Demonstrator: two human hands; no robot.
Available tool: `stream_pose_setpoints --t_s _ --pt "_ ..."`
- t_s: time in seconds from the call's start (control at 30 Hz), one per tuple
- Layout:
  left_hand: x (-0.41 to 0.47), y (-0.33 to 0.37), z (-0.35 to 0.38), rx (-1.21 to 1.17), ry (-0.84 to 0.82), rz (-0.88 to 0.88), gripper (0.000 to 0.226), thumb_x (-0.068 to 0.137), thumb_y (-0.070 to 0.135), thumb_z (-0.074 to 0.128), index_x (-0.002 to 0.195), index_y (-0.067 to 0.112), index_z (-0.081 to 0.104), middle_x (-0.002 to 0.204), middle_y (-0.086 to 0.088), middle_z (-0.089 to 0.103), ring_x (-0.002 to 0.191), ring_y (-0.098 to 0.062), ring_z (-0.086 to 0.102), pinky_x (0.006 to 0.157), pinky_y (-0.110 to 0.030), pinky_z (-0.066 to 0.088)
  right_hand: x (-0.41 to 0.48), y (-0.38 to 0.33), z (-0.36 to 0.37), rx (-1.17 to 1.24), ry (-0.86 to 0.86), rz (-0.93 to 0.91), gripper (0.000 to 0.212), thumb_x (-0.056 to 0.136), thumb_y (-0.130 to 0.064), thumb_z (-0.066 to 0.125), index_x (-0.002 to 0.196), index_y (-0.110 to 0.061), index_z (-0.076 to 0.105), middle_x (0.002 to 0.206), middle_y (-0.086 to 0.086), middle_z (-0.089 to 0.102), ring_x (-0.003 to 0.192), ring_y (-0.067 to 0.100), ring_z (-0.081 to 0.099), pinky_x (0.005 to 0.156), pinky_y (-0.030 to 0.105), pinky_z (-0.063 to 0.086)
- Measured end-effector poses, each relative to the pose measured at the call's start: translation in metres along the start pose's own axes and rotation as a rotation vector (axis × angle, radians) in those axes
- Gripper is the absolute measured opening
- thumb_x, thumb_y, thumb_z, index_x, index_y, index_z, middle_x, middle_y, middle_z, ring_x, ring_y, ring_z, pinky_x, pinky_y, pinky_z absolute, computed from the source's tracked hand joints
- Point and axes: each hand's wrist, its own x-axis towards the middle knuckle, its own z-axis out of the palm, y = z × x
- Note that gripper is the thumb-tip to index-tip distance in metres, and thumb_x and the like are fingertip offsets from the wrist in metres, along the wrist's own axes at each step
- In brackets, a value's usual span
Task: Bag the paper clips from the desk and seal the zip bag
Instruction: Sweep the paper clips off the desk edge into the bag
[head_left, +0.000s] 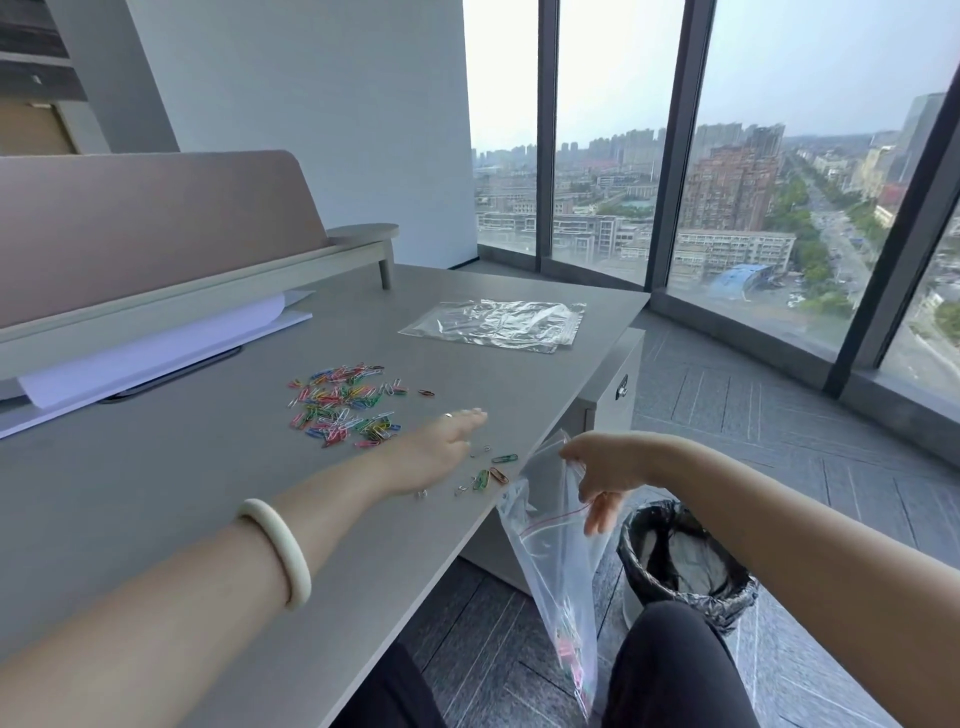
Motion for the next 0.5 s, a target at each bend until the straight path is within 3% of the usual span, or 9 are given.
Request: stream_pose_setpoints --t_s 0.07,0.13,0.23,0.37,0.5 --pt "-0.012 -0.019 -0.007 0.094 0.018 -0.059 0.051 0.097 0.008 0.029 0.147 0.013 0.023 0.158 0.001 0.016 0.146 -0.008 0.014 0.116 -0.019 0.008 0.001 0.001 0.001 0.022 -0.005 0.007 0.054 0.098 0.006 0.023 0.146 0.008 -0.001 0.153 0.029 0.009 0.042 0.02 0.066 0.041 0.023 0.053" --pt "-0.029 -0.032 -0.005 0.198 -0.049 -0.127 0.048 0.098 0.012 0.029 0.146 0.008 0.025 0.158 -0.004 0.016 0.146 -0.012 0.014 0.116 -0.02 0.009 0.002 0.004 0.0 0.005 -0.007 0.014 0.052 0.098 0.004 0.023 0.146 0.009 0.003 0.153 0.027 0.014 0.043 0.018 0.066 0.041 0.021 0.053" --pt "-0.05 -0.035 0.013 0.257 -0.179 -0.192 0.052 0.101 0.025 0.026 0.149 0.01 0.013 0.16 -0.007 -0.001 0.148 -0.016 -0.002 0.119 -0.025 0.0 0.001 0.004 0.0 -0.028 0.02 0.012 0.053 0.098 0.002 0.03 0.146 0.009 0.011 0.149 0.03 0.024 0.043 0.017 0.066 0.045 0.021 0.054" --pt "-0.045 -0.028 0.029 0.263 -0.122 -0.173 0.055 0.101 0.029 0.024 0.15 0.012 0.004 0.16 -0.007 -0.007 0.148 -0.017 -0.007 0.119 -0.027 -0.002 -0.004 -0.003 0.005 0.022 -0.019 0.028 0.049 0.101 -0.007 0.017 0.146 0.01 0.003 0.154 0.027 0.006 0.04 0.019 0.065 0.041 0.022 0.053" --pt "-0.032 -0.007 0.042 0.328 -0.079 -0.12 0.057 0.101 0.031 0.021 0.149 0.008 0.003 0.16 -0.009 -0.005 0.148 -0.018 -0.006 0.12 -0.03 -0.001 -0.008 -0.006 0.007 0.014 -0.001 0.013 0.051 0.1 0.0 0.019 0.145 0.011 -0.001 0.152 0.031 0.005 0.04 0.019 0.065 0.041 0.025 0.054"
